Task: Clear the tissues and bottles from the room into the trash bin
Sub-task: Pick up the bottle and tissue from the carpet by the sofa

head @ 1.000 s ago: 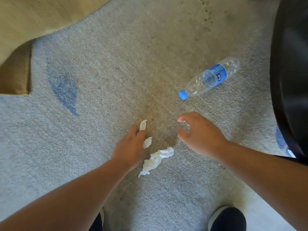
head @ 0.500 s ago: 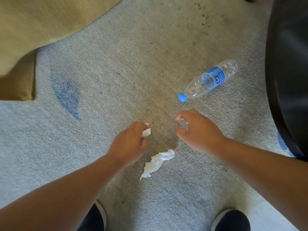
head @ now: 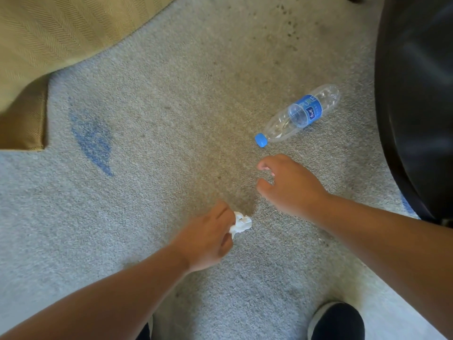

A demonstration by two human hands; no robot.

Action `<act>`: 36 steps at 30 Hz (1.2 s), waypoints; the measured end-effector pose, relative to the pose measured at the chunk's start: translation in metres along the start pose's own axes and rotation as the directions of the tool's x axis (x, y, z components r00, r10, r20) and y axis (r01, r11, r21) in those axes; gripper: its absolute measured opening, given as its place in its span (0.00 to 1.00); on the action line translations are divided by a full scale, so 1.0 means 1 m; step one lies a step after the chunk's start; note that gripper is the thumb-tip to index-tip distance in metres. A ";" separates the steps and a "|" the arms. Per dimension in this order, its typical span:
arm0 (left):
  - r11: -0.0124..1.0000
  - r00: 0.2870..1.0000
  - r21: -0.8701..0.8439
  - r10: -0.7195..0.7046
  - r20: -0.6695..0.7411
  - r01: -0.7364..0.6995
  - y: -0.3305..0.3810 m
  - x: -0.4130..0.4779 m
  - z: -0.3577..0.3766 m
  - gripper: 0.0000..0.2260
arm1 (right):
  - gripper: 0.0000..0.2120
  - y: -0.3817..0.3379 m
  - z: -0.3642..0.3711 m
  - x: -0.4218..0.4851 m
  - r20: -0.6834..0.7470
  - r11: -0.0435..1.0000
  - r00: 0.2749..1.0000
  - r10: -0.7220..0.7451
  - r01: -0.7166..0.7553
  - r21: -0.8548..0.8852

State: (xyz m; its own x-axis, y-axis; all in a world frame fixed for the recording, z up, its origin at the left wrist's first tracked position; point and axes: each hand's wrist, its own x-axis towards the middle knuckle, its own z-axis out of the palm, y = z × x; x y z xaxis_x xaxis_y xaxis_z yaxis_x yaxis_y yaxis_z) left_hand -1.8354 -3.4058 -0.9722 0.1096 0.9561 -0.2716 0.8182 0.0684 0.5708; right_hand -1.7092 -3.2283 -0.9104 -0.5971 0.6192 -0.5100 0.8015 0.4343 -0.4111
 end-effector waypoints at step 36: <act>0.937 0.925 -0.109 -0.346 -0.159 0.332 -0.004 0.053 -0.064 0.08 | 0.21 0.005 -0.002 0.016 -0.051 0.988 0.990 0.134 -0.130 0.087</act>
State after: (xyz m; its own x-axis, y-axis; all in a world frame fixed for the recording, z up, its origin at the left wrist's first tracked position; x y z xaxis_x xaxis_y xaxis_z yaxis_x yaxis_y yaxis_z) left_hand -1.8693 -3.3373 -0.9393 -0.2718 0.9057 -0.3254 0.7414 0.4126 0.5292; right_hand -1.7151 -3.2146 -0.9188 -0.4814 0.7045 -0.5215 0.8662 0.2914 -0.4059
